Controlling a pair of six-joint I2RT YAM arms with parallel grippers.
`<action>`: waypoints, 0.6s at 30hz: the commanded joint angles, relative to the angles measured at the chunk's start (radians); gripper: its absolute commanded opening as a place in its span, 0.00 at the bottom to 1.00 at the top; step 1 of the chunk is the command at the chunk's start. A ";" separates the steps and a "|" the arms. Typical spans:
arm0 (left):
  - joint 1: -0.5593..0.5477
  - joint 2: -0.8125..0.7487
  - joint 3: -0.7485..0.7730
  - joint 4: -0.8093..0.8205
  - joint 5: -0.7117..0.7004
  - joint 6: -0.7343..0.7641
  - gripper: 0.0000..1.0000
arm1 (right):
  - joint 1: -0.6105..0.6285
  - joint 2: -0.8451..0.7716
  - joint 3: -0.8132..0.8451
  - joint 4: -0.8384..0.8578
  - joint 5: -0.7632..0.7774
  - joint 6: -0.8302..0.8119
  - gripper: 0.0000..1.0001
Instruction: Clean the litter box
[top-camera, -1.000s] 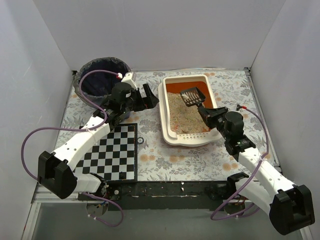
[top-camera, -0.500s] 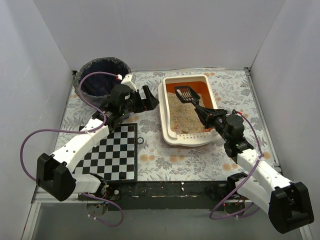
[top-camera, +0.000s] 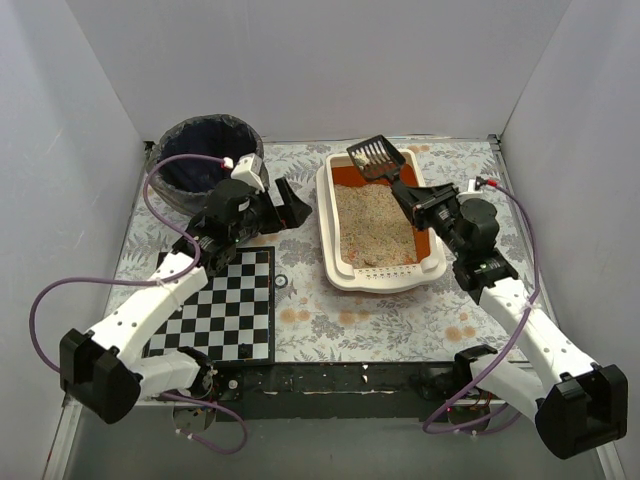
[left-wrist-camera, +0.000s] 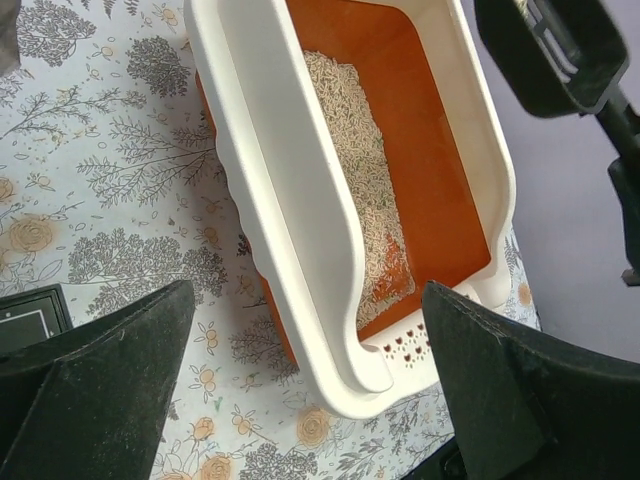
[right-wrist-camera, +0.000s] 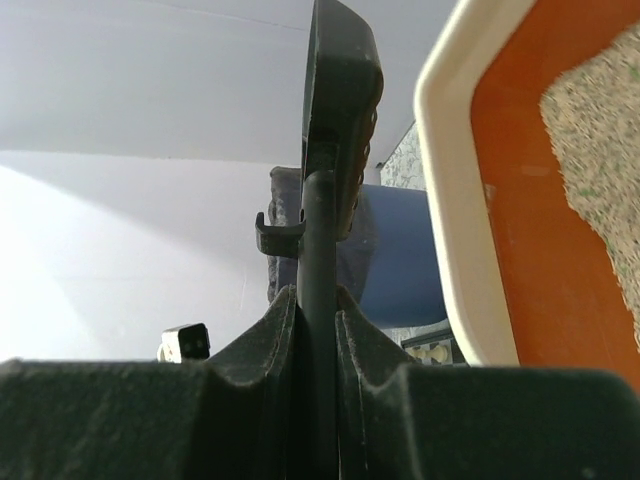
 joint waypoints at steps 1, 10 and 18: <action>0.000 -0.097 -0.044 -0.005 -0.034 -0.013 0.98 | 0.001 0.062 0.137 0.051 -0.057 -0.144 0.01; 0.000 -0.195 -0.089 -0.025 -0.085 -0.014 0.98 | 0.041 0.098 0.219 -0.012 0.024 -0.105 0.01; 0.000 -0.165 -0.075 -0.028 -0.092 -0.005 0.98 | 0.044 -0.031 -0.028 0.171 0.162 0.047 0.01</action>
